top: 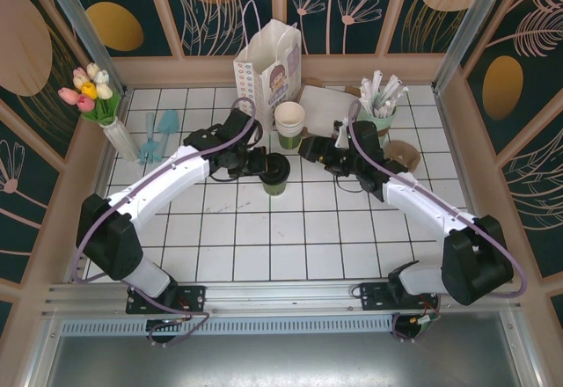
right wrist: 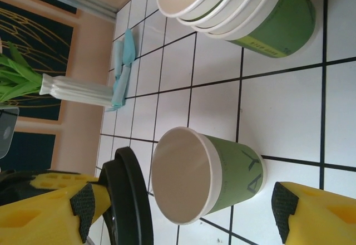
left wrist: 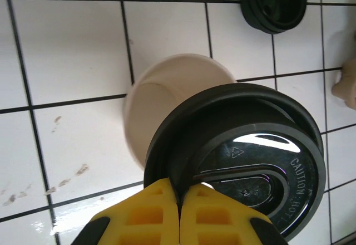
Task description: Pack the takeout coffee
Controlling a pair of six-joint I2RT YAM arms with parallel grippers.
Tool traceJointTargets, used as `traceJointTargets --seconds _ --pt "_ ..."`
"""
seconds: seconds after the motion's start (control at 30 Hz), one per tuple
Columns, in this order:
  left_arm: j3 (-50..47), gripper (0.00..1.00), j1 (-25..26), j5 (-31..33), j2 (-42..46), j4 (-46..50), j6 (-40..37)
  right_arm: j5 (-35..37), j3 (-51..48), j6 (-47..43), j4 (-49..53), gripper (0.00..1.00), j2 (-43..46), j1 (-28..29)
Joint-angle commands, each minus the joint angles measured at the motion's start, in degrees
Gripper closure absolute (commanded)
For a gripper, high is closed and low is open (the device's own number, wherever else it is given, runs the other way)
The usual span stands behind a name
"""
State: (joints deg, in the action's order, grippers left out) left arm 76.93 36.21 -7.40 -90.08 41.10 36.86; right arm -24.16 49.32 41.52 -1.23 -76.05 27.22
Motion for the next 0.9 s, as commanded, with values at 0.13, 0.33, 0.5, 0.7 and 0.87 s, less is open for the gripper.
traceJointTargets --seconds 0.13,0.33,0.5,0.7,0.87 --pt "2.4 1.0 -1.8 1.5 -2.8 2.0 -4.2 -5.3 -2.0 -0.5 -5.6 0.12 -1.3 1.0" --pt "5.2 1.0 -2.1 1.3 -5.9 3.7 -6.9 -8.1 -3.3 0.8 -8.0 0.15 -4.3 1.5" --pt "5.5 1.0 -2.1 0.6 -7.7 2.9 -6.8 -8.0 -5.2 2.7 -11.1 0.17 -5.4 2.0" --pt "5.0 1.0 -2.2 -0.5 -7.8 2.2 -7.0 -8.8 -5.6 3.3 -12.0 0.18 -7.1 2.4" --pt "5.0 1.0 -2.1 -1.1 -10.2 2.2 -7.2 -9.3 -5.2 3.1 -12.0 0.19 -7.9 2.7"
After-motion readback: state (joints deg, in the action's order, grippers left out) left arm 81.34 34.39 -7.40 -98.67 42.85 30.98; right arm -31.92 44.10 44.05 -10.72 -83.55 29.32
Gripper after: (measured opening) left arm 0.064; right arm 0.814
